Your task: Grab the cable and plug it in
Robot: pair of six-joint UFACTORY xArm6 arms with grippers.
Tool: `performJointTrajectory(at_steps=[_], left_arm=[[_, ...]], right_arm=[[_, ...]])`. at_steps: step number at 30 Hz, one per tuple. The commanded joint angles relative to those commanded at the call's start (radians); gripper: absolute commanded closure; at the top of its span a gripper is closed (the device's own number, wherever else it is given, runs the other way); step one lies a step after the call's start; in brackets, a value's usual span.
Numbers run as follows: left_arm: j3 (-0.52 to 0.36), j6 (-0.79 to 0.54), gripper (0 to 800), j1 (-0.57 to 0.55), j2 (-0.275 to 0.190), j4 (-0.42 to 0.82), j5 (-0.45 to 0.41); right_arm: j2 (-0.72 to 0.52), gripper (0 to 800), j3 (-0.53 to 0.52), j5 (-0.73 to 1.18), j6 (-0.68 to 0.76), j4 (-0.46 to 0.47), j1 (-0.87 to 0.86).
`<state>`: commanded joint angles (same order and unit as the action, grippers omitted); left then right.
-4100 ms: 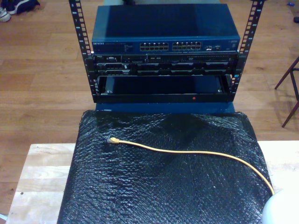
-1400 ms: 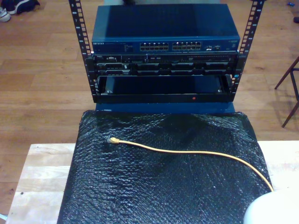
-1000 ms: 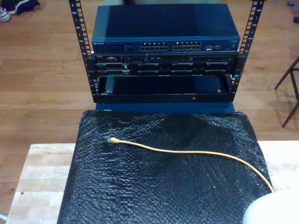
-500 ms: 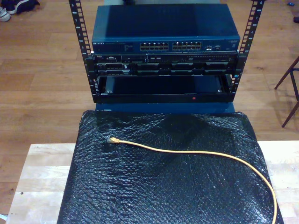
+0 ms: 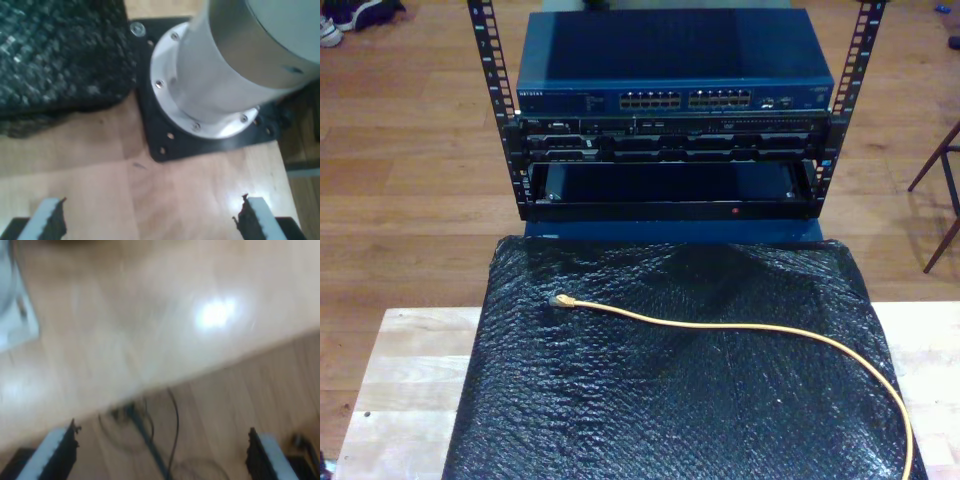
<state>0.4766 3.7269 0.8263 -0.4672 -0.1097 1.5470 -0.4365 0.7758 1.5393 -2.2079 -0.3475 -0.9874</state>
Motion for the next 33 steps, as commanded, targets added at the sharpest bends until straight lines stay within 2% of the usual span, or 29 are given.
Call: performJointTrajectory(at_steps=[5,17,33], left_arm=[[0.018,0.017,0,-0.029,0.0,-0.058,0.017],[0.074,0.204,0,-0.152,0.006,-0.112,0.038],[0.11,0.358,0,-0.229,0.017,-0.204,0.037]], right_arm=[[0.0,0,0.014,0.069,0.054,-0.083,0.02],[-0.006,1,0.068,0.072,0.169,-0.149,0.153],[-0.008,1,0.12,0.054,0.407,-0.161,0.479]])
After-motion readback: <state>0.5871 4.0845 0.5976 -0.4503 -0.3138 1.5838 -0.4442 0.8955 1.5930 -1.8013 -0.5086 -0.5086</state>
